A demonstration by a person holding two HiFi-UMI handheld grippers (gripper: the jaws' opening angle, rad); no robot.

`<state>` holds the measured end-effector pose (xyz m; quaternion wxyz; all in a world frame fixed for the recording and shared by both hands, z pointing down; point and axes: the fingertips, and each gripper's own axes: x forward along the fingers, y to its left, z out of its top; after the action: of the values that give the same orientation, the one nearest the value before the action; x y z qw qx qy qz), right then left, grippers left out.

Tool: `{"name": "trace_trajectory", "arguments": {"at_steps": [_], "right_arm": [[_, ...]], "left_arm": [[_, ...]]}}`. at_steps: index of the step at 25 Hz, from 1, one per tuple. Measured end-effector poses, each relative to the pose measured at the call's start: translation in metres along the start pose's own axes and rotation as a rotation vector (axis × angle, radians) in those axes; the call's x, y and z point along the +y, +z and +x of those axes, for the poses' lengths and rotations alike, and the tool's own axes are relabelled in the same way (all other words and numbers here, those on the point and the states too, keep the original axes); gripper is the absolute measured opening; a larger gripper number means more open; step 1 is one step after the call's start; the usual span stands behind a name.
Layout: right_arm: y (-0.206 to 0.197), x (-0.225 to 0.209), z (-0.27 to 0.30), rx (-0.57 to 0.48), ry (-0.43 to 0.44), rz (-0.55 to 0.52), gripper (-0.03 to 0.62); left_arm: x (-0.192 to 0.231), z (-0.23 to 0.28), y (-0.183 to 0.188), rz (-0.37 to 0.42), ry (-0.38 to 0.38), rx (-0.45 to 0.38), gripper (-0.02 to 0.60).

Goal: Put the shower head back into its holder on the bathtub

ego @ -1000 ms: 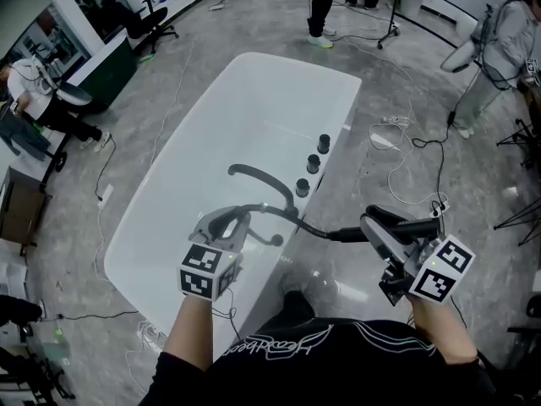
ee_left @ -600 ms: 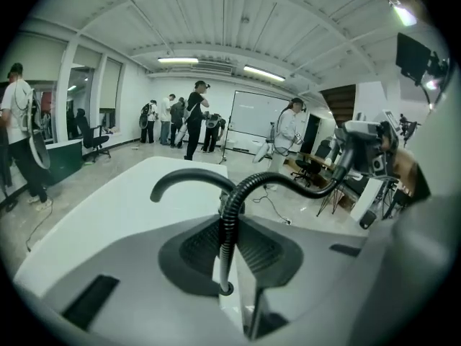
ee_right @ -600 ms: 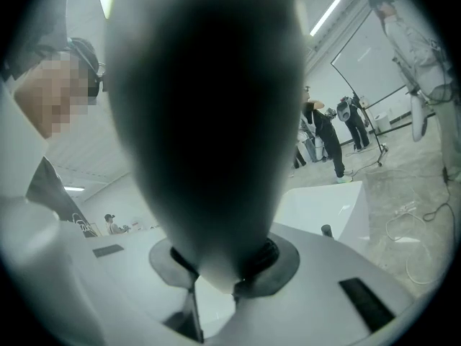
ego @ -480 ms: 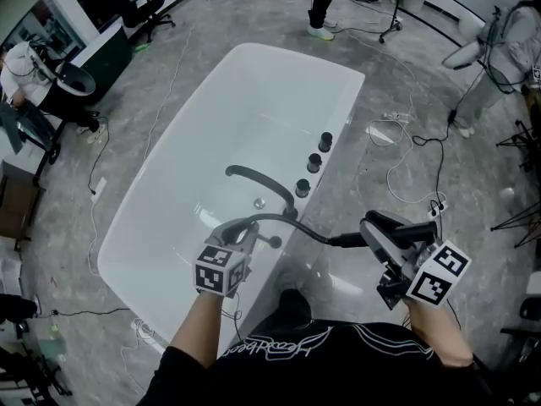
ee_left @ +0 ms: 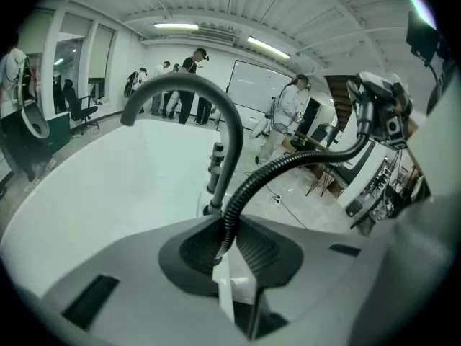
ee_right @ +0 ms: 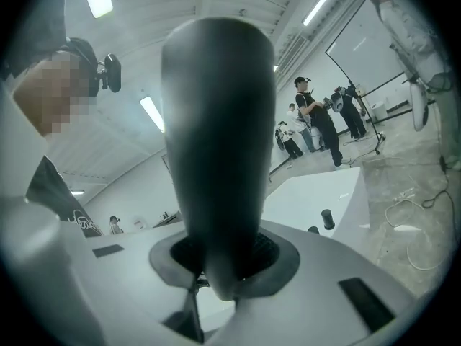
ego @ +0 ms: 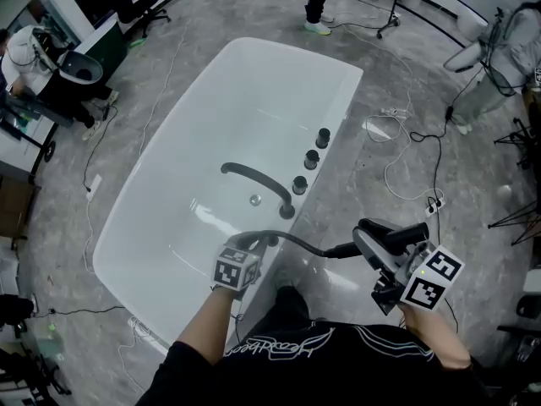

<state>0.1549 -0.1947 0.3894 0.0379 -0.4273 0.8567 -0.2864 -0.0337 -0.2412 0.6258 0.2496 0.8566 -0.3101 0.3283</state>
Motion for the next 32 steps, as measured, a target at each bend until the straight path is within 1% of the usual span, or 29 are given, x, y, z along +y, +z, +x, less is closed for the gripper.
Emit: {"name": "trace_trajectory", "arguments": {"at_steps": [5,10,12,17,20,24,26,28,30,32], "right_arm": [[-0.008,0.007,0.006,0.020,0.018,-0.006,0.092],[-0.009,0.014,0.010,0.036,0.060,-0.006,0.092],[-0.007,0.016,0.012,0.039,0.078,-0.007,0.092],[-0.004,0.019,0.014,0.035,0.099,-0.007,0.092],[-0.006,0.019,0.018,0.046,0.110,0.006,0.092],[-0.010,0.025,0.032,0.069,0.107,0.007,0.092],[-0.016,0.026,0.040,0.091,0.105,-0.001,0.092],[-0.022,0.025,0.048,0.113,0.108,-0.002,0.092],[-0.029,0.024,0.058,0.134,0.110,-0.023,0.092],[-0.035,0.025,0.068,0.152,0.112,-0.056,0.092]], "left_arm": [[-0.002,0.022,-0.030,-0.006,-0.032,0.065,0.063],[-0.004,0.034,-0.044,-0.013,-0.041,0.118,0.063],[-0.006,0.039,-0.044,-0.010,-0.050,0.120,0.063],[-0.021,0.048,-0.046,0.027,-0.112,0.110,0.065],[-0.025,0.051,-0.051,0.019,-0.129,0.115,0.089],[-0.017,0.044,-0.063,-0.013,-0.149,0.138,0.153],[-0.016,0.036,-0.060,-0.016,-0.160,0.130,0.155],[-0.011,0.030,-0.061,-0.038,-0.150,0.116,0.155],[-0.006,0.024,-0.056,-0.072,-0.143,0.077,0.153],[-0.006,0.012,-0.047,-0.106,-0.151,0.028,0.152]]}}
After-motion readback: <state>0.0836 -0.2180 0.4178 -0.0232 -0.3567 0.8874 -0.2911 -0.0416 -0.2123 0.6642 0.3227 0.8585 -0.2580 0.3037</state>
